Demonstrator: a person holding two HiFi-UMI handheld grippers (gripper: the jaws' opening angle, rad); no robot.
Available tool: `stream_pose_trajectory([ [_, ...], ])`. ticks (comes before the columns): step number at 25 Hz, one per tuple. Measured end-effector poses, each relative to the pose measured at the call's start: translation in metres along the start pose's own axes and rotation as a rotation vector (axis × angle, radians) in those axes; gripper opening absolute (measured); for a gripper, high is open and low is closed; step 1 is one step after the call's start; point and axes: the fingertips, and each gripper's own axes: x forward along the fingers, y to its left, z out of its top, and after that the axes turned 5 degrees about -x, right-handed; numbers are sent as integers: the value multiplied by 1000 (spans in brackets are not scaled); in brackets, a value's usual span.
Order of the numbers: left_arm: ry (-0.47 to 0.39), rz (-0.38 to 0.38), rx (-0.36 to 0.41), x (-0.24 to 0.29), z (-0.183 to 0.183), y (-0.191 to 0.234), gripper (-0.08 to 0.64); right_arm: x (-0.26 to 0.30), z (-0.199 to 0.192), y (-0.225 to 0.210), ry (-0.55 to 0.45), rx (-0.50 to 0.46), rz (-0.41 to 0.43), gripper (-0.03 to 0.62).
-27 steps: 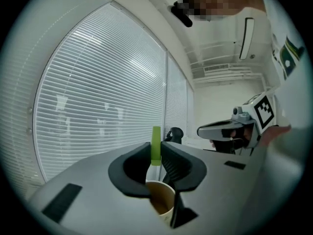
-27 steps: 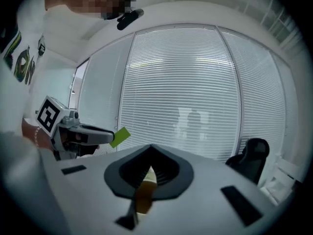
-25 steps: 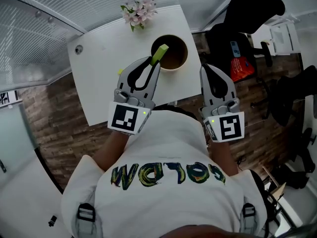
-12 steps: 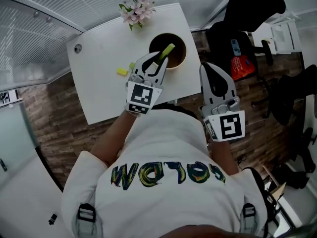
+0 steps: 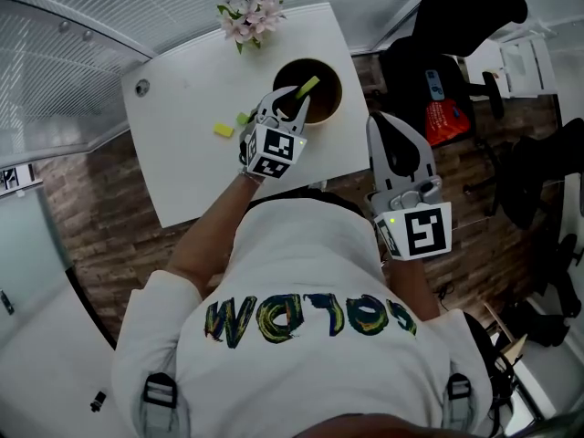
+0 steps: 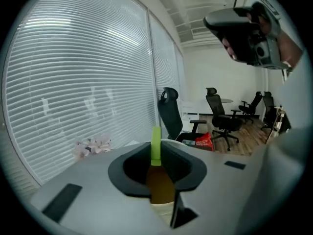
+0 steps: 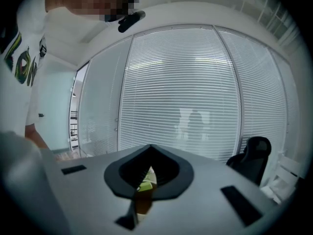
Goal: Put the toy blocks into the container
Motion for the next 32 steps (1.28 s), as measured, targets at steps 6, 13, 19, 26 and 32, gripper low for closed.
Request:
stream_pose_trajectory([
  [6, 7, -19, 8, 6, -1, -2, 80, 1, 0, -3, -2, 5, -2, 8],
  [13, -27, -35, -16, -2, 7, -2, 100, 3, 0, -1, -5, 9, 8, 8],
  [19, -70, 8, -79, -32, 21, 10, 75, 10, 2, 5, -8, 2, 35, 8],
  [26, -167, 84, -152, -89, 48, 30, 72, 24, 8, 25, -21, -10, 92, 8],
  [32, -252, 174, -175, -148, 70, 50, 67, 39, 16, 50, -42, -23, 173, 8],
])
